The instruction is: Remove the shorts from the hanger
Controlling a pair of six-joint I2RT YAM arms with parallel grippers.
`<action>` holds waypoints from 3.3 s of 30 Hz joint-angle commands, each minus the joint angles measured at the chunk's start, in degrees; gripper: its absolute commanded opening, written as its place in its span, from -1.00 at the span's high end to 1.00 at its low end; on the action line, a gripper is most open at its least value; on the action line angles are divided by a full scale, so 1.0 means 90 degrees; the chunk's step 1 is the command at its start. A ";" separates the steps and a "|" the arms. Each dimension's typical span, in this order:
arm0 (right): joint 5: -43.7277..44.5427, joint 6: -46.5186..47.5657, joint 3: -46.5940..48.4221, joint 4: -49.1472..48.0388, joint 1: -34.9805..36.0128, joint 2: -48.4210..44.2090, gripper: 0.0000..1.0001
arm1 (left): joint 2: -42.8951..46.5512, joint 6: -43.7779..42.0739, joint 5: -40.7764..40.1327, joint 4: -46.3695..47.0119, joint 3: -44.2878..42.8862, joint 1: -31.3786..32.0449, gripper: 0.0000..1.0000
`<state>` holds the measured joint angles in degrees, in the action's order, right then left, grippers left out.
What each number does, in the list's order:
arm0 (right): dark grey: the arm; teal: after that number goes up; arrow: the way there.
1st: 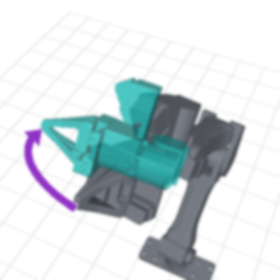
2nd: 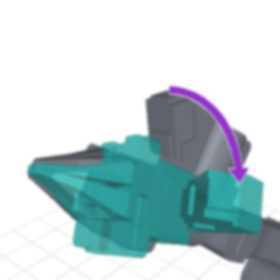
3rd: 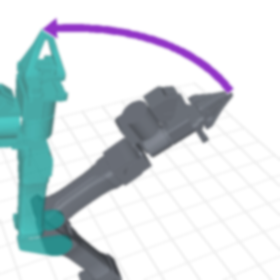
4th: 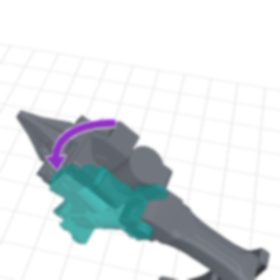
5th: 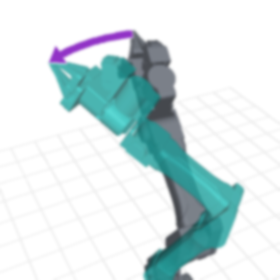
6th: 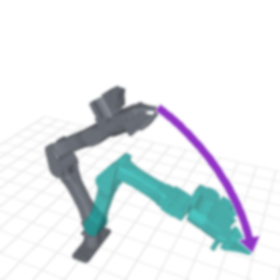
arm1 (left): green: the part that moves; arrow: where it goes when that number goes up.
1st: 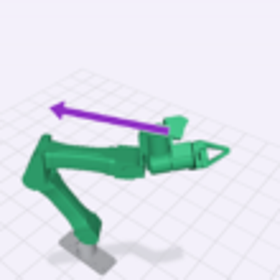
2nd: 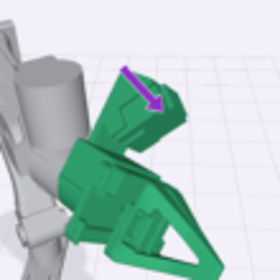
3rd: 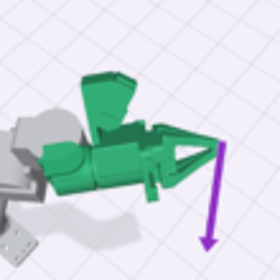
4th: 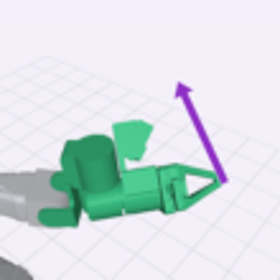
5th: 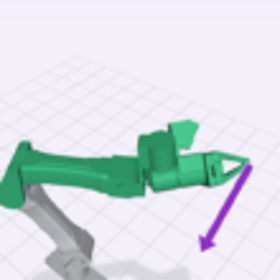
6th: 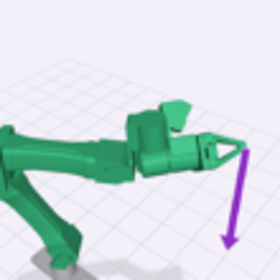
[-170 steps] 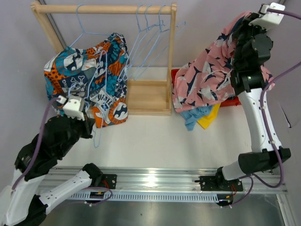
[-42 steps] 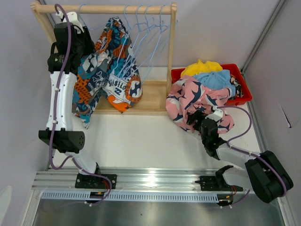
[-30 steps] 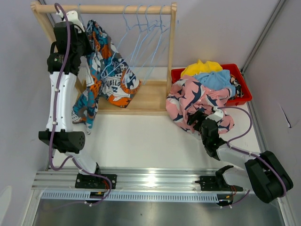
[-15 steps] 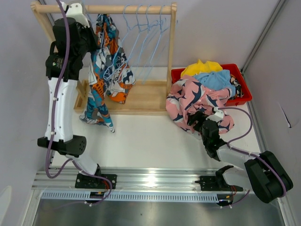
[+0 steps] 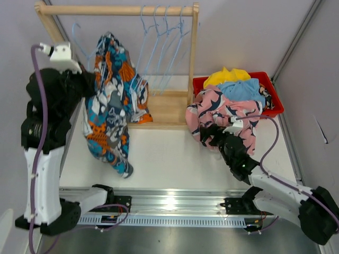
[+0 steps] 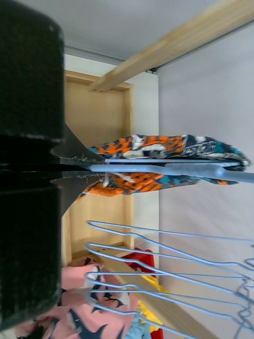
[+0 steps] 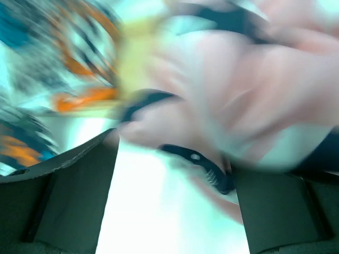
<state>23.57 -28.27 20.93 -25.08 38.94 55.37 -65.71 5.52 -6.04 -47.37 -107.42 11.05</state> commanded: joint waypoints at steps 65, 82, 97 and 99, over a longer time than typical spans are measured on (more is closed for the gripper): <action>-0.1743 0.2995 0.3016 0.3647 0.1093 -0.3088 -0.99 | 0.1237 0.0500 0.4401 -0.0459 0.0480 0.1858 1.00; -0.2873 0.3122 0.3163 0.2202 0.0879 -0.0782 -0.90 | 0.1657 0.0940 0.5682 -0.0049 0.0500 0.1985 1.00; -0.3388 0.2430 0.2460 0.1752 -0.1317 -0.2128 1.00 | 0.1842 0.0656 0.5008 -0.0429 0.0724 0.2258 1.00; -0.3653 0.2070 0.2392 0.1742 -0.1698 -0.2178 1.00 | 0.1862 0.0608 0.4949 -0.0468 0.0714 0.2317 1.00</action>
<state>-7.86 -4.86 43.31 -6.63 28.62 36.97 -50.15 11.88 39.64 -53.10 -100.27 30.89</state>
